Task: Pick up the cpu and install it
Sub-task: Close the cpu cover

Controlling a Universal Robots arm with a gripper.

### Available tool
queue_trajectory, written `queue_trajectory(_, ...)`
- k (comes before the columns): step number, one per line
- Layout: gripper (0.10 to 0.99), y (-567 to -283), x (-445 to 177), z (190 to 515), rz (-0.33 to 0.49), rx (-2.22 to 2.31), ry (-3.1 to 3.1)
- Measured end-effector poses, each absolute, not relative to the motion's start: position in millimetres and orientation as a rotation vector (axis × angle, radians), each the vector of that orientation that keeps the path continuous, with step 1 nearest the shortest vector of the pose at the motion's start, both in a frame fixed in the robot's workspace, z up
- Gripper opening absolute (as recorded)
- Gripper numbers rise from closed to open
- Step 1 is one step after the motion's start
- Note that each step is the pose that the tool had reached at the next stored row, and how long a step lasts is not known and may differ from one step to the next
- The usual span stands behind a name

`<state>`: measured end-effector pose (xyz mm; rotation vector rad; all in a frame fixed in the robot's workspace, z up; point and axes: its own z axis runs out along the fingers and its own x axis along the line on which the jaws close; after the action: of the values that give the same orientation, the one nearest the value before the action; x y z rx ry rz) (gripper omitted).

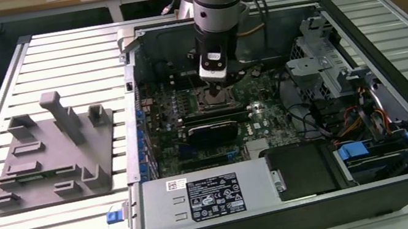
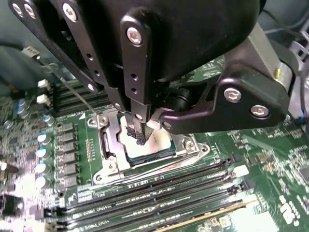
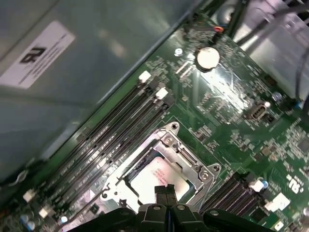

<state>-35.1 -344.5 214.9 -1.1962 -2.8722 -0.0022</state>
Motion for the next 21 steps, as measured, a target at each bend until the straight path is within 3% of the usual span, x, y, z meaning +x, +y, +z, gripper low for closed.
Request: queue_trajectory(21,0.106,-344.5,-35.1,212.9,0.000,-0.637,-3.049)
